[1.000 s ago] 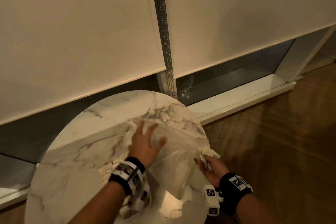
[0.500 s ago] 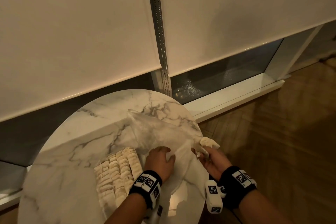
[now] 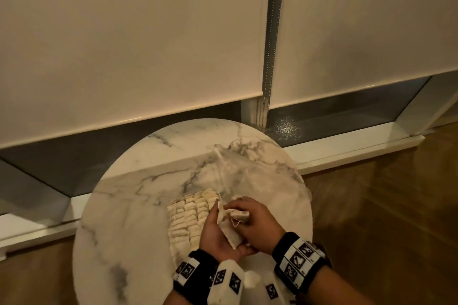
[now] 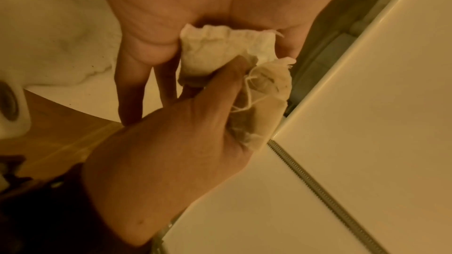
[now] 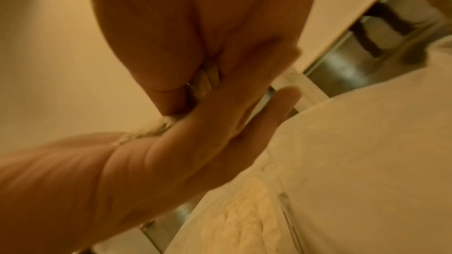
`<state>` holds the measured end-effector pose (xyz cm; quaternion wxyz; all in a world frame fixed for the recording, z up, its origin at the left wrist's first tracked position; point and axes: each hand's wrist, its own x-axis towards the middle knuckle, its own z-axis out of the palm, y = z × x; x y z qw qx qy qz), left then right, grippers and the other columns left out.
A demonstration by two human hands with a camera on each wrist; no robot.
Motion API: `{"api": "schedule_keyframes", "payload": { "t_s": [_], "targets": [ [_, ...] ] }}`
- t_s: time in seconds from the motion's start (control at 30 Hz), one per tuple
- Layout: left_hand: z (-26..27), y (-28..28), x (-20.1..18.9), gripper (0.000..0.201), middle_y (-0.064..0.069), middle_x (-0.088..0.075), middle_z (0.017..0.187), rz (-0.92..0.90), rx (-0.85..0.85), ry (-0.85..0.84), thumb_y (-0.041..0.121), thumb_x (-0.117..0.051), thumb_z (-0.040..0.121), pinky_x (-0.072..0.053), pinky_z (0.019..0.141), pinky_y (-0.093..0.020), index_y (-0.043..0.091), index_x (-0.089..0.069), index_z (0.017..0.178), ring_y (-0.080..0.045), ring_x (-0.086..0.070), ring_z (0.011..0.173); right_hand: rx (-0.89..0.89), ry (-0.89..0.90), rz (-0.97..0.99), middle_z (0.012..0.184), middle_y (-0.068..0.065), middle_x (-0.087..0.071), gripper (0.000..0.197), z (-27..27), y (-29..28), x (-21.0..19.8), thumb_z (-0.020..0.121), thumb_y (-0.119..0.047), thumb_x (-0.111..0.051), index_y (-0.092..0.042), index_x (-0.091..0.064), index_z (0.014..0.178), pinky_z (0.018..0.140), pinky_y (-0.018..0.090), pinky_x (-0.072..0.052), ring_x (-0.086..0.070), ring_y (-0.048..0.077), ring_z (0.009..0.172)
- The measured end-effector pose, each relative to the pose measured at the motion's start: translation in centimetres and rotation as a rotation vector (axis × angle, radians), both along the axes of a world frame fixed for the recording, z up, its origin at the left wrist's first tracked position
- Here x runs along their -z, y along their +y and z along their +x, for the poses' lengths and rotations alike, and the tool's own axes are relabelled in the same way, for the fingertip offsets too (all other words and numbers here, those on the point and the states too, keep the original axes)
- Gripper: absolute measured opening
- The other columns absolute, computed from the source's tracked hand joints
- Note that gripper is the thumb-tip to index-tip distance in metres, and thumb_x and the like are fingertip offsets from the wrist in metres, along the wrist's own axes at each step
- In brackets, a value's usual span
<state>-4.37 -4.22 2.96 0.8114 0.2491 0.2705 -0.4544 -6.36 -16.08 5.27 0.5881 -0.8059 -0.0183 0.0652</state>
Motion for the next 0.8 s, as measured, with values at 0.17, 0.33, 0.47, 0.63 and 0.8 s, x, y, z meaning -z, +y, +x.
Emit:
{"api": "schedule_keyframes", "payload": {
  "t_s": [0.17, 0.33, 0.47, 0.63, 0.8],
  "targets": [
    [-0.7, 5.6, -0.3, 0.057, -0.013, -0.06, 0.115, -0.087, -0.125, 0.008, 0.06, -0.053, 0.082, -0.048, 0.091, -0.051, 0.016, -0.058, 0.117, -0.034, -0.054, 0.111, -0.261, -0.156, -0.259, 0.111, -0.006, -0.06, 0.042, -0.1, 3.7, 0.1, 0.079, -0.008, -0.061, -0.023, -0.068, 0.118, 0.091, 0.021, -0.043, -0.056, 0.007, 0.104],
    [-1.4, 10.9, -0.5, 0.056, -0.02, -0.06, 0.111, -0.151, -0.156, -0.048, 0.05, -0.052, 0.086, -0.038, 0.102, -0.044, 0.002, -0.063, 0.113, -0.036, -0.058, 0.106, -0.437, -0.293, -0.519, 0.121, -0.005, -0.059, 0.044, 0.0, 8.1, -0.7, 0.084, -0.025, -0.059, -0.03, -0.058, 0.128, 0.096, 0.024, -0.038, -0.047, 0.015, 0.111],
    [-1.9, 14.1, -1.1, 0.055, -0.021, -0.061, 0.118, -0.108, -0.215, -0.078, 0.049, -0.047, 0.091, -0.039, 0.102, -0.046, 0.004, -0.063, 0.12, -0.038, -0.06, 0.108, -0.443, -0.387, -0.575, 0.113, -0.01, -0.063, 0.039, 0.2, 10.7, -2.2, 0.083, -0.041, -0.063, -0.028, -0.063, 0.119, 0.092, 0.021, -0.033, -0.043, 0.01, 0.107],
    [-2.1, 17.0, -1.9, 0.053, -0.02, -0.061, 0.116, -0.076, -0.263, -0.084, 0.046, -0.051, 0.091, -0.042, 0.099, -0.045, 0.006, -0.06, 0.125, -0.037, -0.059, 0.105, -0.406, -0.224, -0.415, 0.12, -0.02, -0.059, 0.064, 0.1, 12.6, -3.5, 0.07, -0.061, -0.074, -0.038, -0.06, 0.128, 0.102, 0.017, -0.035, -0.04, -0.002, 0.119],
    [-2.2, 19.3, -1.8, 0.049, -0.018, -0.062, 0.099, -0.075, -0.209, -0.053, 0.047, -0.055, 0.087, -0.048, 0.076, -0.039, 0.007, -0.062, 0.115, -0.033, -0.06, 0.08, -0.296, -0.046, -0.114, 0.129, -0.017, -0.059, 0.048, -0.2, 14.3, -3.2, 0.079, -0.06, -0.066, -0.047, -0.06, 0.125, 0.099, 0.025, -0.046, -0.05, -0.002, 0.123]
  ]
}}
